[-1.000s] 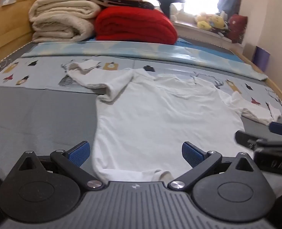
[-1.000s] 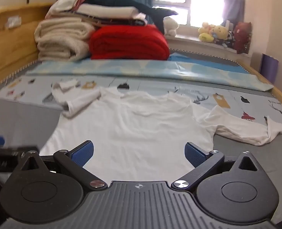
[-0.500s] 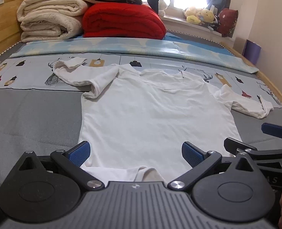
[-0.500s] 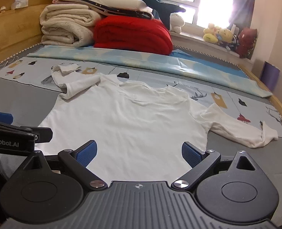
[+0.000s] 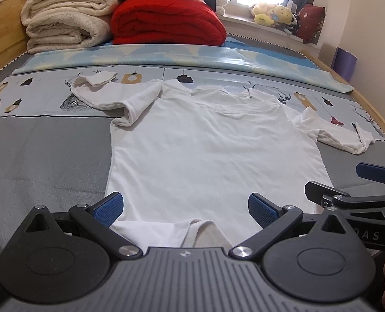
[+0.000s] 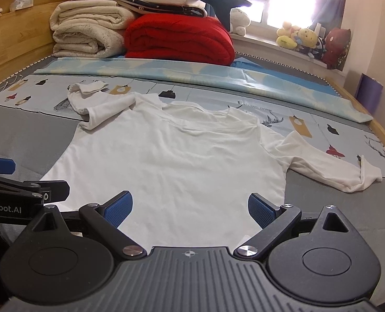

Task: Fold small clothes

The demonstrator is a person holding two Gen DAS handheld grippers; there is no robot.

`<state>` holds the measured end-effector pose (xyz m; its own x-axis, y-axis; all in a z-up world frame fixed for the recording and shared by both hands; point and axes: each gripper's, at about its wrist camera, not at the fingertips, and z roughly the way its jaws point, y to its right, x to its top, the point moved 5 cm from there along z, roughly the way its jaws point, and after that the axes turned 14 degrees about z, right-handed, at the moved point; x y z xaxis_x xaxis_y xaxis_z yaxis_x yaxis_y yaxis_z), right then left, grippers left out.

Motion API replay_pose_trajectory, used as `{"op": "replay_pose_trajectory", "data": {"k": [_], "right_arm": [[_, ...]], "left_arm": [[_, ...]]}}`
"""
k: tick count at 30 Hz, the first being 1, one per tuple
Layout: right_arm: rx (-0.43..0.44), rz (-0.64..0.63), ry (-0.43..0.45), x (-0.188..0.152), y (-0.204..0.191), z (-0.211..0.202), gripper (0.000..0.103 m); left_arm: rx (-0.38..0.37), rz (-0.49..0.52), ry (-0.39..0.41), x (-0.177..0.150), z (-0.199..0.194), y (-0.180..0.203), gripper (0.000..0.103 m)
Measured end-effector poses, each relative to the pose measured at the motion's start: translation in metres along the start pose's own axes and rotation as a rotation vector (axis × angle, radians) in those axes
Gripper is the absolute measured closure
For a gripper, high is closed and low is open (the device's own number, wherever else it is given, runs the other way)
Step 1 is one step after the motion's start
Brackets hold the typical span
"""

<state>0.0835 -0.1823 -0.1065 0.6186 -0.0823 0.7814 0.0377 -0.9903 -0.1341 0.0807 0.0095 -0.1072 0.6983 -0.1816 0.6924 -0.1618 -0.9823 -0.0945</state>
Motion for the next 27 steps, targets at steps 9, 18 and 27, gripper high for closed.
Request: {"op": "replay_pose_trajectory", "data": {"k": [9,18,27], "right_arm": [[-0.003,0.008,-0.001,0.0006,0.0025,0.0009,0.007],[-0.007,0.004,0.005,0.0003,0.0007,0.0003,0.007],[-0.035,0.013,0.031,0.0029,0.0051,-0.0015,0.007]], "left_arm": [[-0.003,0.002,-0.004,-0.0004,0.0023,0.002,0.001],[-0.003,0.001,-0.006,-0.0016,0.0028,0.0023,0.001],[-0.003,0.02,0.0,-0.0016,0.0025,0.0065,0.001]]}}
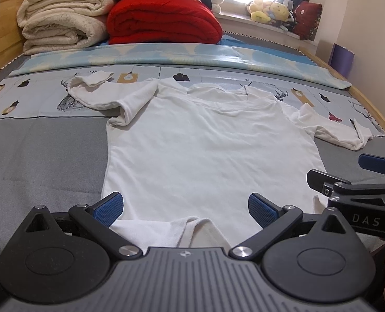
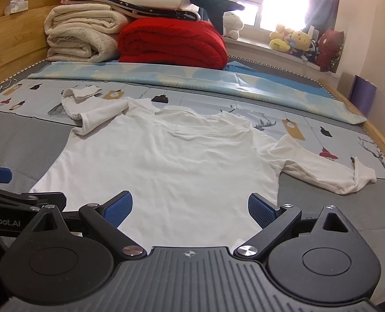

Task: Fold small clothes

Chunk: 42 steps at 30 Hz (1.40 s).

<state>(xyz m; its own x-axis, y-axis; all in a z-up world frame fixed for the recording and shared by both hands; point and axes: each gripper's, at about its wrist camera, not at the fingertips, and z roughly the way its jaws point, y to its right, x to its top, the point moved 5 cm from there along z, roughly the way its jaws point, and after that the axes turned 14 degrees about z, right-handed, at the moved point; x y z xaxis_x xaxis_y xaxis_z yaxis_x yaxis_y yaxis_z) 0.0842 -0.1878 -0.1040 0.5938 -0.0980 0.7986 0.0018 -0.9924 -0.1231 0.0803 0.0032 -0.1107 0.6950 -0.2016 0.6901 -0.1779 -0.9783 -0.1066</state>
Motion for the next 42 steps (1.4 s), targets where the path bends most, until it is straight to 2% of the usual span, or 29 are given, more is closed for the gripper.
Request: {"op": "replay_pose_trajectory", "data": {"k": [16,21,26,28,29,30,31,33,35,39,40,42], "right_arm": [[0.003,-0.018,0.009,0.0,-0.002,-0.002,0.015],[0.028,-0.012,-0.008,-0.001,-0.002,-0.002,0.025],[0.02,-0.006,-0.004,0.001,-0.002,-0.003,0.025],[0.017,0.005,-0.002,0.001,0.0,-0.002,0.025],[0.02,0.013,-0.003,0.003,0.001,-0.002,0.025],[0.022,0.022,0.001,0.005,0.004,-0.002,0.025],[0.017,0.03,0.013,0.009,0.008,-0.003,0.025],[-0.001,0.05,0.047,0.018,0.021,-0.007,0.027],[-0.004,0.088,0.068,0.029,0.038,-0.012,0.029],[-0.016,0.176,0.114,0.057,0.088,-0.021,0.032],[-0.022,0.188,0.119,0.062,0.1,-0.021,0.033],[-0.049,0.21,0.115,0.067,0.122,-0.017,0.041]], "left_arm": [[-0.003,0.013,0.007,0.0,-0.001,0.004,0.001],[-0.007,0.01,0.004,0.0,-0.001,0.003,0.001],[-0.01,0.007,0.003,0.001,-0.001,0.001,0.001],[-0.014,0.008,0.016,0.005,-0.002,-0.003,0.006],[-0.01,0.009,0.031,0.008,-0.003,-0.008,0.014],[0.004,0.007,0.055,0.014,-0.006,-0.017,0.028],[0.012,-0.01,0.073,0.02,-0.01,-0.03,0.036],[-0.012,-0.077,0.094,0.028,-0.014,-0.059,0.061],[-0.034,-0.105,0.086,0.037,-0.013,-0.085,0.072],[-0.057,-0.031,0.089,0.058,-0.009,-0.117,0.072],[-0.097,-0.029,0.075,0.059,-0.004,-0.119,0.072],[-0.177,-0.041,0.03,0.051,0.01,-0.115,0.072]]}}
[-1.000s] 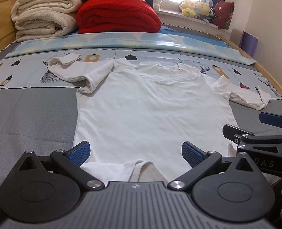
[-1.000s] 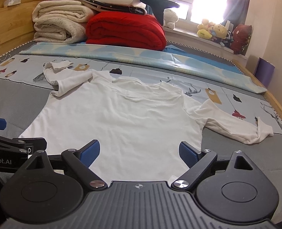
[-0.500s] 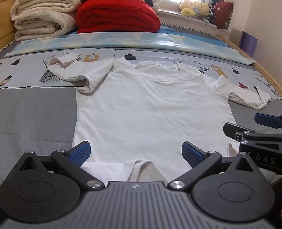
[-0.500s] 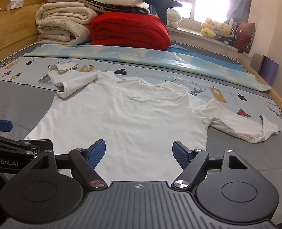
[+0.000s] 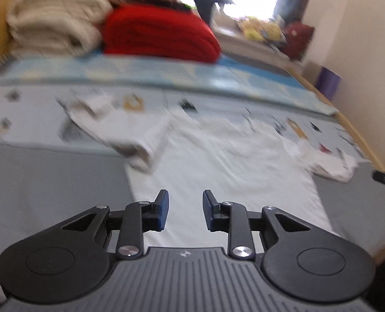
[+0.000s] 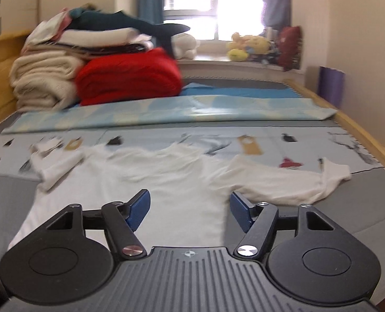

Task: Fold small clothes

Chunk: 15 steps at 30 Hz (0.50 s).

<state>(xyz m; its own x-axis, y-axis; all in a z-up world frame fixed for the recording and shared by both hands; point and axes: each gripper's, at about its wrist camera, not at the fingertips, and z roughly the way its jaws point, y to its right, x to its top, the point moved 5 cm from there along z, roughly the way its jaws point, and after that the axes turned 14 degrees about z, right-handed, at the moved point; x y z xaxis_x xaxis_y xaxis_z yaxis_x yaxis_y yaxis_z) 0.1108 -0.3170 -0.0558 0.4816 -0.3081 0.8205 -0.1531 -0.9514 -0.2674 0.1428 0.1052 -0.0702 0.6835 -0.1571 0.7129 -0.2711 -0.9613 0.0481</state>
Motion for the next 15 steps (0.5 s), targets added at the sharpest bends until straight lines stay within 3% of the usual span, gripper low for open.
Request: {"op": "replay_pose_trajectory", "data": {"k": [3,7,10,12,15], "right_arm": [[-0.014,0.059,-0.084,-0.008,0.027,0.017,0.045],[-0.012,0.108,-0.336,-0.049,0.032,0.047,0.047],[0.017,0.092,-0.466,-0.075,0.02,0.063,0.047],[0.03,0.077,-0.508,-0.083,0.01,0.069,0.047],[0.049,0.079,-0.556,-0.093,-0.003,0.074,0.044]], "left_arm": [[-0.088,-0.011,-0.168,-0.024,0.033,0.017,0.071],[-0.105,0.1,-0.361,-0.049,0.064,0.042,0.07],[-0.154,0.13,-0.411,-0.058,0.073,0.049,0.068],[-0.19,0.145,-0.439,-0.063,0.077,0.054,0.062],[-0.195,0.221,-0.481,-0.076,0.084,0.065,0.062]]}}
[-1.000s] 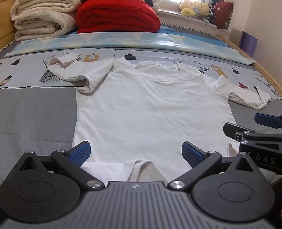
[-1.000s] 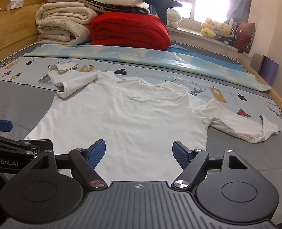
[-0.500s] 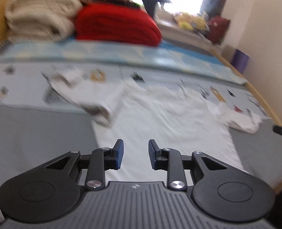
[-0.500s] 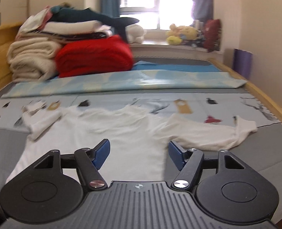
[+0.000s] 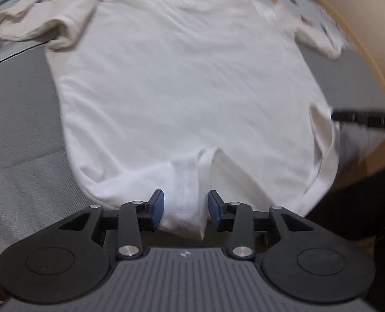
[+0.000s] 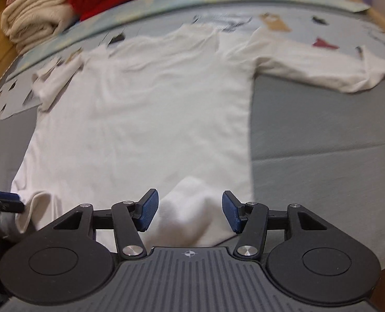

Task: Fold small clothes

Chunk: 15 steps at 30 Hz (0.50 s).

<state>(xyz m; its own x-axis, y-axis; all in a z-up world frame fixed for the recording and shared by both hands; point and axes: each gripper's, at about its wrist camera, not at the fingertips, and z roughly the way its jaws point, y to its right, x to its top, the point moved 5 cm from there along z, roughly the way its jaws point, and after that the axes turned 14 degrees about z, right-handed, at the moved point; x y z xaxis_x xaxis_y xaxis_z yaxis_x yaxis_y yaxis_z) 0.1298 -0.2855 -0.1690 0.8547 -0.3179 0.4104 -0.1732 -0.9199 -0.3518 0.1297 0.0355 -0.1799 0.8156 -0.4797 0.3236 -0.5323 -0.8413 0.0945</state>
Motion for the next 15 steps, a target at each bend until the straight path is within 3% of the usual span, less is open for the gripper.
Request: {"op": "replay_pose_trajectory", "data": {"k": [4,5,8,10,13,15], "right_arm": [[-0.024,0.005,-0.043,-0.001,-0.006,0.014,0.042],[-0.037,0.003,-0.05,-0.002,-0.006,0.017,0.042],[-0.07,-0.009,-0.061,-0.006,-0.004,0.022,0.042],[-0.085,-0.023,-0.063,-0.008,-0.001,0.022,0.046],[-0.094,-0.022,-0.064,-0.009,0.006,0.019,0.06],[-0.084,-0.006,-0.067,-0.01,0.012,0.012,0.077]], "left_arm": [[0.039,0.042,-0.025,-0.004,0.01,0.003,0.062],[0.049,0.046,-0.026,-0.005,0.01,0.002,0.067],[0.053,0.052,-0.022,-0.011,0.002,-0.002,0.096],[0.077,0.075,-0.003,-0.013,-0.012,-0.002,0.099],[0.077,0.076,0.03,-0.028,-0.033,-0.008,0.101],[0.099,0.056,0.028,-0.041,-0.043,-0.015,0.101]]}}
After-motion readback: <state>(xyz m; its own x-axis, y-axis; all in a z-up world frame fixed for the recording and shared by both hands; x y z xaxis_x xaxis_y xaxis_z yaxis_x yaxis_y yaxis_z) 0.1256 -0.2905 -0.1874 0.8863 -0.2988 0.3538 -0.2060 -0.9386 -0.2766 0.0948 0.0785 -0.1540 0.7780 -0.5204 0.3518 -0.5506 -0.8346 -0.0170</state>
